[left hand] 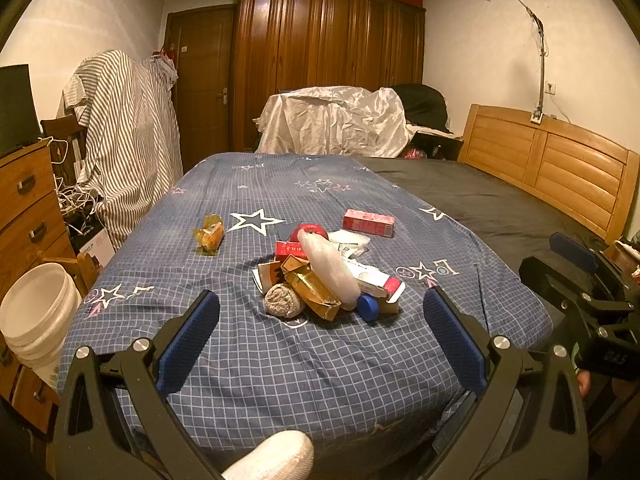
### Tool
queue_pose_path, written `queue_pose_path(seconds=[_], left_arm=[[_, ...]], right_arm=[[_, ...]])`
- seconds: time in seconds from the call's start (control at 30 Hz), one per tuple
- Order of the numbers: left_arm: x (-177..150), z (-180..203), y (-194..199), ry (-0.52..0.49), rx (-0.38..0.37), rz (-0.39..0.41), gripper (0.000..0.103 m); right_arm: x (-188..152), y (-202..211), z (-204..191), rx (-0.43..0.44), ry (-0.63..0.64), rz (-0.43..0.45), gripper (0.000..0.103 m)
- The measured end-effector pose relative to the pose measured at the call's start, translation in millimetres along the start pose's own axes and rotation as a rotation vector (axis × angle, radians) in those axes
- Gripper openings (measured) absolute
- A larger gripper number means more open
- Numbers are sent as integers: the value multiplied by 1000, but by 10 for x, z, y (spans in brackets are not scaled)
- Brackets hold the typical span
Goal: Collect trash
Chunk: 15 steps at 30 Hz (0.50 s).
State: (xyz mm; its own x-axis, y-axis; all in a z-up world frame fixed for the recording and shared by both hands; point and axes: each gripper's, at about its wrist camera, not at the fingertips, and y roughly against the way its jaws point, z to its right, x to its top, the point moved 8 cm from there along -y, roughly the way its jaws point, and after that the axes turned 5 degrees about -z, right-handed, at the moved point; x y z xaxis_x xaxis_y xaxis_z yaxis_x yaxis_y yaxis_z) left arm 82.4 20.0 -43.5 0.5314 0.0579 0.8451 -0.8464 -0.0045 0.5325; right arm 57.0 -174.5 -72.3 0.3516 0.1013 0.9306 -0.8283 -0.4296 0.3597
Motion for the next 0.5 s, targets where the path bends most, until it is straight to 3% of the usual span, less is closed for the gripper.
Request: queue_pose_path(seconds=[0.5], left_arm=[[-17, -19, -14, 2, -2, -9, 98]], right_arm=[[17, -20, -41, 9, 5, -4, 99]])
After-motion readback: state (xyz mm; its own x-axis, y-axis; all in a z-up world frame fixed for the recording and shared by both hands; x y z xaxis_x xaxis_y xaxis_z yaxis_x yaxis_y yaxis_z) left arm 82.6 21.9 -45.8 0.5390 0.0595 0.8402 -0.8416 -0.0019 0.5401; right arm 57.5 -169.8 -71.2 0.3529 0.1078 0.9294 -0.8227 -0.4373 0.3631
